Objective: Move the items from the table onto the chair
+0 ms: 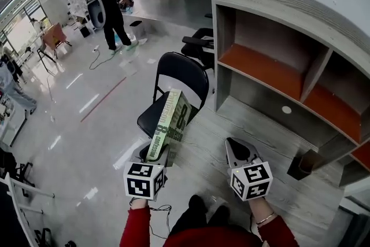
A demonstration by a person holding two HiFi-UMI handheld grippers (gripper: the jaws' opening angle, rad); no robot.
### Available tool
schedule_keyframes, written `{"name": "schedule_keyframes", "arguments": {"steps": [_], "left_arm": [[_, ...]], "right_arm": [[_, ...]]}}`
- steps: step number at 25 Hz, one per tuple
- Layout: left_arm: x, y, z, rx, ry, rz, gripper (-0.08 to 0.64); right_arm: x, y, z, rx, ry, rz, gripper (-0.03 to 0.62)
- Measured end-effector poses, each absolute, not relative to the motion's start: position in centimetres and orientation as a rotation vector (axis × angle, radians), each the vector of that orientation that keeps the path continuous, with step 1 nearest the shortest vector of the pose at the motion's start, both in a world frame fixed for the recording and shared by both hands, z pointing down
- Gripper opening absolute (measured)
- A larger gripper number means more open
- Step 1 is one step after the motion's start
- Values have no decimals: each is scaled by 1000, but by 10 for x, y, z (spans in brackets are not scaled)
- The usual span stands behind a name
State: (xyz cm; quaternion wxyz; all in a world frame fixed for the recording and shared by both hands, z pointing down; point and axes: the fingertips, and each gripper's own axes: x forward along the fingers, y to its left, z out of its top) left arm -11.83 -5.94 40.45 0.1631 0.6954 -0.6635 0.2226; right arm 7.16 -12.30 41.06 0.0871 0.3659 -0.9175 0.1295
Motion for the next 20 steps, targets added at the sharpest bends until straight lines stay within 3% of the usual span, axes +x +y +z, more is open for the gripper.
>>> {"name": "schedule_keyframes", "arguments": {"steps": [8,20], "left_arm": [[-214,-97,418,1999,-1884,609,161],[-302,-191,470,2183,-1492,682,161]], "right_arm": [[-9,-144,411,1095,-2744,344,8],[-97,-205,410,1549,-2527,408,8]]}}
